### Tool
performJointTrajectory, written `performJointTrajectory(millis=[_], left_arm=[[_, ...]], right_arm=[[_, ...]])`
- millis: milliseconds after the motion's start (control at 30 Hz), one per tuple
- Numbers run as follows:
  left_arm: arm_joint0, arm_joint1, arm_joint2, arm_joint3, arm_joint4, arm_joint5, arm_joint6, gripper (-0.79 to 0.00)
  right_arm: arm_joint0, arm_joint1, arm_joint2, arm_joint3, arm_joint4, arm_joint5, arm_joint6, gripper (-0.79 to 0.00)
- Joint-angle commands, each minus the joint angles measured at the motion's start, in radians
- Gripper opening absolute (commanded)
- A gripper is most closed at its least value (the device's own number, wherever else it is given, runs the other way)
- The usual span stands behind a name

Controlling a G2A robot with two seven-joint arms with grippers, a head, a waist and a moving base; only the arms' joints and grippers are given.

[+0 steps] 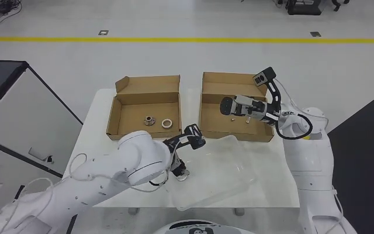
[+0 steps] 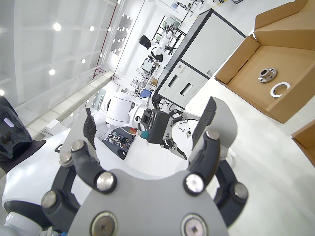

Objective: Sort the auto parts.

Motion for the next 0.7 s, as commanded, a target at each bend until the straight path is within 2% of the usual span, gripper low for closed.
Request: performJointTrajectory(millis=[0,100,167,333,500,667], left_arm=[[-0.055,0.005,0.049,0.000,-0.054,0.022,0.000,-0.009],[-0.128,0.011,0.106,-0.005,-0.115,0.057,0.000,-0.037],[-0.171,0.016,0.141,-0.008,-0.135,0.079,0.000,-0.083],[-0.246,0.023,0.208,-0.014,-0.168,0.123,0.000,-0.151],[-0.277,0.025,0.240,-0.019,-0.193,0.164,0.000,-0.172],[-0.270,0.016,0.254,-0.025,-0.194,0.174,0.005,-0.182]], right_arm=[[0.000,0.000,0.000,0.000,0.000,0.000,0.000,0.000],[0.000,0.000,0.000,0.000,0.000,0.000,0.000,0.000],[0.000,0.000,0.000,0.000,0.000,0.000,0.000,0.000],[0.000,0.000,0.000,0.000,0.000,0.000,0.000,0.000],[0.000,0.000,0.000,0.000,0.000,0.000,0.000,0.000],[0.000,0.000,0.000,0.000,0.000,0.000,0.000,0.000]])
